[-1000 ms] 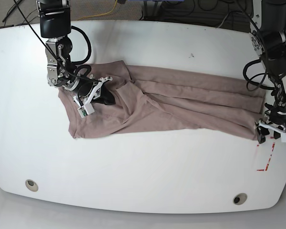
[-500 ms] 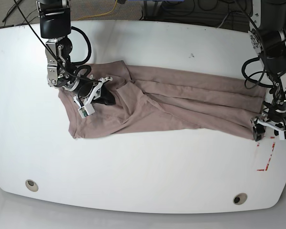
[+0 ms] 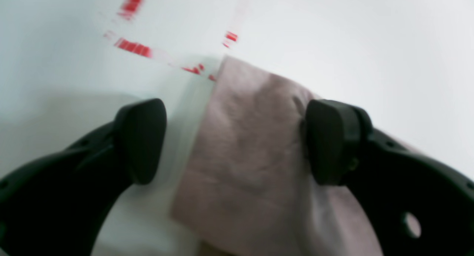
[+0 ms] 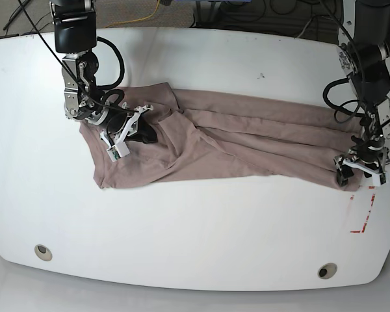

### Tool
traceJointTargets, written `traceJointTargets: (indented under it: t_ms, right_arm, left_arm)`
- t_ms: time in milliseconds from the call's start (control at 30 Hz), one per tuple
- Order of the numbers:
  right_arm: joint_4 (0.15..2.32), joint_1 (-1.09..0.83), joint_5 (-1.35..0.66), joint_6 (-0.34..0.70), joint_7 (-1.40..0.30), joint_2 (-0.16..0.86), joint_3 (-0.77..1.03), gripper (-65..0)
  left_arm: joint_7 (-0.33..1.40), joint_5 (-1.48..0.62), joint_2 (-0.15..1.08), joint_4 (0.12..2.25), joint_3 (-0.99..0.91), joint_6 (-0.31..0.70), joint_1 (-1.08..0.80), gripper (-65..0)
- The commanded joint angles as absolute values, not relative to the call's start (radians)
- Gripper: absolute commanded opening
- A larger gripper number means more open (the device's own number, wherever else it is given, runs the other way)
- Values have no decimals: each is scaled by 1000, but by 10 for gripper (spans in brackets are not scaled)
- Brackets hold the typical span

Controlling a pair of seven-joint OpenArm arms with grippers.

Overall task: Layout the t-shirt on the table in an organized manner, then fold the t-shirt properly
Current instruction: 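Pinch the hem edge with the left gripper and tug it outward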

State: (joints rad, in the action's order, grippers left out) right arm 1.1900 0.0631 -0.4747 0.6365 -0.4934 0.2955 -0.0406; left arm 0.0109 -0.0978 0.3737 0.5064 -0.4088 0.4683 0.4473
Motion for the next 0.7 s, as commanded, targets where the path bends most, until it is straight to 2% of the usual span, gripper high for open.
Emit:
traceJointTargets:
  t_ms: [0, 100, 167, 300, 400, 467, 667]
  right_arm:
    - [1176, 51, -374, 602, -608, 303, -47, -650]
    - [1176, 51, -374, 602, -608, 303, -47, -650]
    - [1176, 51, -374, 602, -608, 303, -47, -650]
    - [1176, 51, -374, 602, -608, 303, -47, -650]
    - [1176, 51, -374, 602, -608, 303, -47, -650]
    - [1176, 51, -374, 602, -608, 303, -47, -650]
    - [1176, 51, -374, 602, -608, 303, -47, -650]
  left_arm:
    - [-7, -108, 389, 519, -409, 473, 478, -112]
    - [-7, -108, 374, 521, -409, 473, 478, -131]
    - [-7, -108, 361, 522, -407, 473, 478, -183]
    - [-7, -108, 357, 524, -407, 469, 479, -354]
    - [-7, -108, 355, 524, -407, 469, 487, -459]
    - [-7, -108, 355, 522, -407, 469, 498, -488]
    - [-7, -111, 355, 524, -409, 469, 499, -492]
